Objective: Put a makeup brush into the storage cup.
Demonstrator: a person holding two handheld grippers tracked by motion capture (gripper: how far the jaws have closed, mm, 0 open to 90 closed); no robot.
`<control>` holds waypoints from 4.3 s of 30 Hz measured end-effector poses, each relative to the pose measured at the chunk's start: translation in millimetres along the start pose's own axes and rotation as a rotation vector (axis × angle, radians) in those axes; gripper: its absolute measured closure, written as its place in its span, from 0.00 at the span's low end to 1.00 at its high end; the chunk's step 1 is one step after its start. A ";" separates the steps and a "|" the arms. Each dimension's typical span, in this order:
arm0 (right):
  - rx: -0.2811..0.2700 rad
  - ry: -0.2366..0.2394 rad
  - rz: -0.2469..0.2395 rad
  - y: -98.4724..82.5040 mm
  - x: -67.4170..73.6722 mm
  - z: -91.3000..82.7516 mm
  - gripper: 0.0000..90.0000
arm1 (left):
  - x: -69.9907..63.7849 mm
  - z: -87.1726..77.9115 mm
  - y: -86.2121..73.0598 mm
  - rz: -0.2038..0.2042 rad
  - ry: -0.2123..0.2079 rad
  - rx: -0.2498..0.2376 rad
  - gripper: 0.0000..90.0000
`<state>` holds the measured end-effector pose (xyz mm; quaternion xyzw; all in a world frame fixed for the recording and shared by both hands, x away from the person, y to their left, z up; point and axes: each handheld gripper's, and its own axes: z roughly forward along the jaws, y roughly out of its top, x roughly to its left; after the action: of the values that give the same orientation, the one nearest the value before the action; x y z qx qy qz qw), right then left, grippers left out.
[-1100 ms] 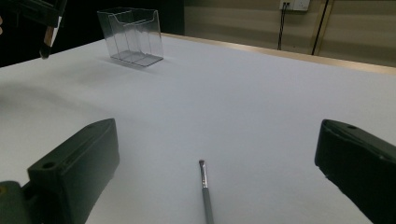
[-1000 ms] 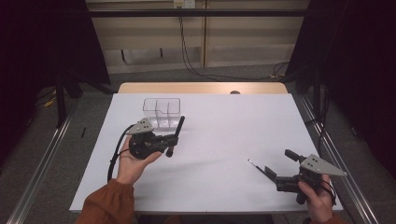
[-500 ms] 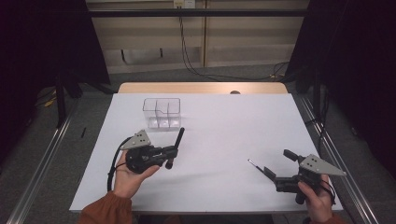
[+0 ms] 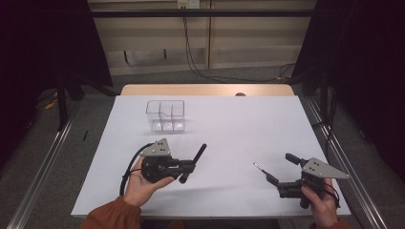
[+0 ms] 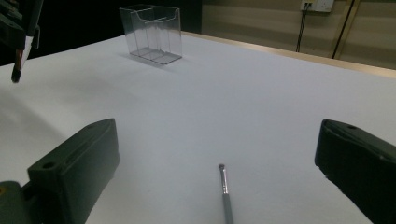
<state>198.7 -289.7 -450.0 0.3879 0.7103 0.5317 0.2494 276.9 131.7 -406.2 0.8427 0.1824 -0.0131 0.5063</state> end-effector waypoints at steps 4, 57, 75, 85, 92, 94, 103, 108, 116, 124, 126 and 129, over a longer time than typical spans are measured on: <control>0.021 0.024 -0.015 1.4 2.5 7.5 0.00 | -3.2 4.6 5.0 0.025 -0.039 0.035 0.88; 0.368 0.354 -0.204 54.1 32.6 72.2 0.01 | -7.1 42.5 36.3 0.115 -0.043 0.517 0.88; 0.536 0.497 -0.340 74.6 43.5 98.2 0.05 | -8.5 56.0 39.7 0.154 -0.043 0.642 0.88; 0.661 0.557 -0.382 83.1 56.0 116.8 0.06 | -12.3 61.8 41.9 0.185 -0.056 0.694 0.88; 0.736 0.611 -0.428 81.7 62.5 128.3 0.15 | -15.8 66.1 41.3 0.183 -0.053 0.720 0.88; 0.751 0.616 -0.432 82.0 63.7 130.9 0.17 | -16.2 67.4 42.1 0.192 -0.064 0.728 0.88; 0.798 0.649 -0.451 81.8 67.3 137.2 0.32 | -19.3 71.9 43.6 0.192 -0.066 0.737 0.88; 0.785 0.675 -0.446 83.0 67.4 136.3 0.45 | -19.7 72.3 44.4 0.209 -0.071 0.729 0.88; 0.796 0.703 -0.462 83.9 73.0 137.9 0.56 | -20.4 75.6 44.1 0.217 -0.079 0.728 0.88; 0.788 0.725 -0.455 82.7 75.0 141.4 0.66 | -23.2 78.3 43.0 0.219 -0.090 0.720 0.88; 0.792 0.729 -0.449 82.7 74.4 141.2 0.68 | -23.3 78.5 42.7 0.204 -0.085 0.708 0.88; 0.792 0.733 -0.449 82.0 73.5 141.7 0.72 | -21.9 78.1 43.5 0.221 -0.093 0.718 0.88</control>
<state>288.6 -139.2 -411.9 0.0824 0.9597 0.2595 -0.0699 283.1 40.0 -402.8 0.9796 0.0511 -0.0600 0.1850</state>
